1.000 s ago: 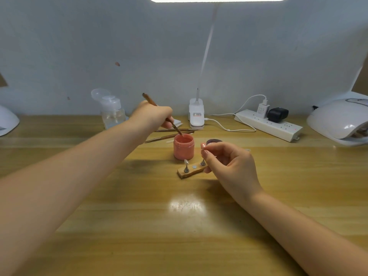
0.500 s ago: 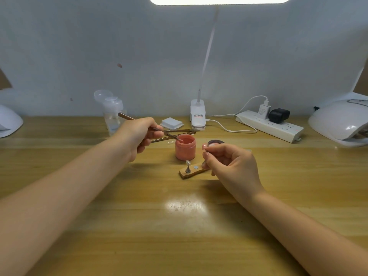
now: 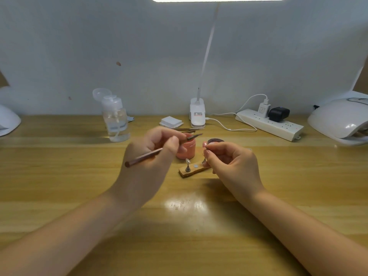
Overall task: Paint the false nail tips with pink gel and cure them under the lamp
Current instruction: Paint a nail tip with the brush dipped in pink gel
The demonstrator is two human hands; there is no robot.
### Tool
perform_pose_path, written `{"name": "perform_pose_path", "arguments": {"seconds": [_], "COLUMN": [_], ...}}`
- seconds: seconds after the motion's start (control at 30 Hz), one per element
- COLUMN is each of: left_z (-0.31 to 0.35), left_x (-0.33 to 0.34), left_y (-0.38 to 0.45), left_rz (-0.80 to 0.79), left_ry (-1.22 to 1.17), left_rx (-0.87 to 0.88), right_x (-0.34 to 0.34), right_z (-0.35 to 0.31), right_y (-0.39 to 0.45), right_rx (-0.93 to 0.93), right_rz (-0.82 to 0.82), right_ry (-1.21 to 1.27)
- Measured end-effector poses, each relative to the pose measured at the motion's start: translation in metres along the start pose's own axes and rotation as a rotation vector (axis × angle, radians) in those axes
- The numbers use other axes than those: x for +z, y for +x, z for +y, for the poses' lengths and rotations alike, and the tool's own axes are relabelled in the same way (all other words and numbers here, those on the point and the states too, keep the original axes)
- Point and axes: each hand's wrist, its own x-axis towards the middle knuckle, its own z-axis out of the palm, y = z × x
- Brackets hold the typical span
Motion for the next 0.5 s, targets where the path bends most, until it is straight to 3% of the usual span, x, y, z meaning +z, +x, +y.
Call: {"name": "perform_pose_path", "arguments": {"seconds": [0.17,0.5], "left_z": [0.001,-0.003], "left_x": [0.002,0.001], "left_y": [-0.012,-0.019], "left_rz": [-0.027,-0.085], "left_ry": [0.119,0.159], "left_rx": [0.113,0.141], "right_x": [-0.001,0.000], "right_z": [0.002,0.003], "right_y": [0.000,-0.001], "right_rx": [-0.022,-0.065], "right_rz": [0.006,0.011], "right_ry": [-0.024,-0.045]}}
